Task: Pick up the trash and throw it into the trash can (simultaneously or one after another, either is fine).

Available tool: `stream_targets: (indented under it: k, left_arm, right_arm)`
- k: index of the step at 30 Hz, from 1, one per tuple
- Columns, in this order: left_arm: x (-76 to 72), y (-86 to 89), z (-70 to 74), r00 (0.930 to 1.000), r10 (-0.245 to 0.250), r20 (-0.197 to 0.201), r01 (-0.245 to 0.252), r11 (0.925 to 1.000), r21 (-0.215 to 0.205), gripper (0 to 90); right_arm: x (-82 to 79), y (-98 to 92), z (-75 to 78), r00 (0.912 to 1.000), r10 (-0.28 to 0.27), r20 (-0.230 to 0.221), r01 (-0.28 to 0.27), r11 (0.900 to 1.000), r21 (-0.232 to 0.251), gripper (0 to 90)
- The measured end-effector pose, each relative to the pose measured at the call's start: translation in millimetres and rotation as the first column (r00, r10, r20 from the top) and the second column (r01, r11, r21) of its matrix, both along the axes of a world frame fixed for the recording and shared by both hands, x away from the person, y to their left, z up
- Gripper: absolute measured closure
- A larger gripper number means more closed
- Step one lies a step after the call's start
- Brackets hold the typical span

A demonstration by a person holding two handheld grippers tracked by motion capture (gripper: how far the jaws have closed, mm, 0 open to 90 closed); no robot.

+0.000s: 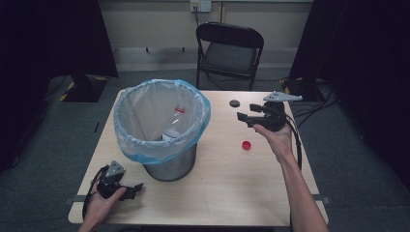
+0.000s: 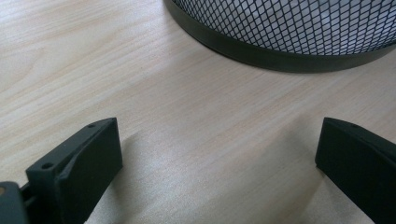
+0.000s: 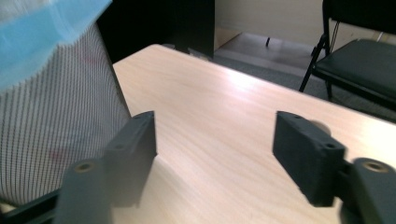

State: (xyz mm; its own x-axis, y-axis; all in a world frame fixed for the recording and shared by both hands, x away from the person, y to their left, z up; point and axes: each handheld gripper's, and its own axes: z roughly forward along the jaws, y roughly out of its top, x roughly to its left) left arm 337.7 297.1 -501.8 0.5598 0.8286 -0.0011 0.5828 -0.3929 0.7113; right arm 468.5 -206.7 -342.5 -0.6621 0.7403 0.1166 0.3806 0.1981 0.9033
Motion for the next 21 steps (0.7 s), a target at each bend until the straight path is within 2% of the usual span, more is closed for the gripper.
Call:
stream_targets:
  k: [3, 7, 12, 17, 20, 21]
  left_arm:
    - [0.0, 0.0, 0.0, 1.0, 0.0, 0.0, 0.0, 1.0, 0.0, 0.0]
    - [0.0, 0.1, 0.0, 1.0, -0.001, 0.0, 0.001, 1.0, 0.001, 0.0]
    - [0.0, 0.0, 0.0, 1.0, 0.0, 0.0, 0.0, 1.0, 0.0, 0.0]
    - [0.0, 0.0, 0.0, 1.0, 0.0, 0.0, 0.0, 1.0, 0.0, 0.0]
    - [0.0, 0.0, 0.0, 1.0, 0.0, -0.001, 0.0, 1.0, 0.0, 0.0]
    - [0.0, 0.1, 0.0, 1.0, -0.001, 0.0, 0.001, 1.0, 0.001, 0.0]
  right_arm:
    - [0.3, -3.2, -7.7, 0.9998, -0.006, -0.019, 0.006, 1.0, -0.001, 34.4]
    - [-0.4, -5.2, -16.9, 0.9991, -0.04, -0.015, 0.04, 0.999, -0.024, 36.2]
    - [1.3, -8.4, -30.0, 0.9962, -0.068, -0.054, 0.065, 0.996, -0.053, 36.6]
    - [2.9, -9.6, -45.2, 0.9931, -0.095, -0.068, 0.087, 0.991, -0.106, 38.7]
    - [4.4, -8.6, -55.1, 0.9878, -0.102, -0.118, 0.084, 0.985, -0.15, 43.1]
    - [4.3, -8.7, -58.6, 0.9884, -0.107, -0.108, 0.088, 0.983, -0.163, 45.2]
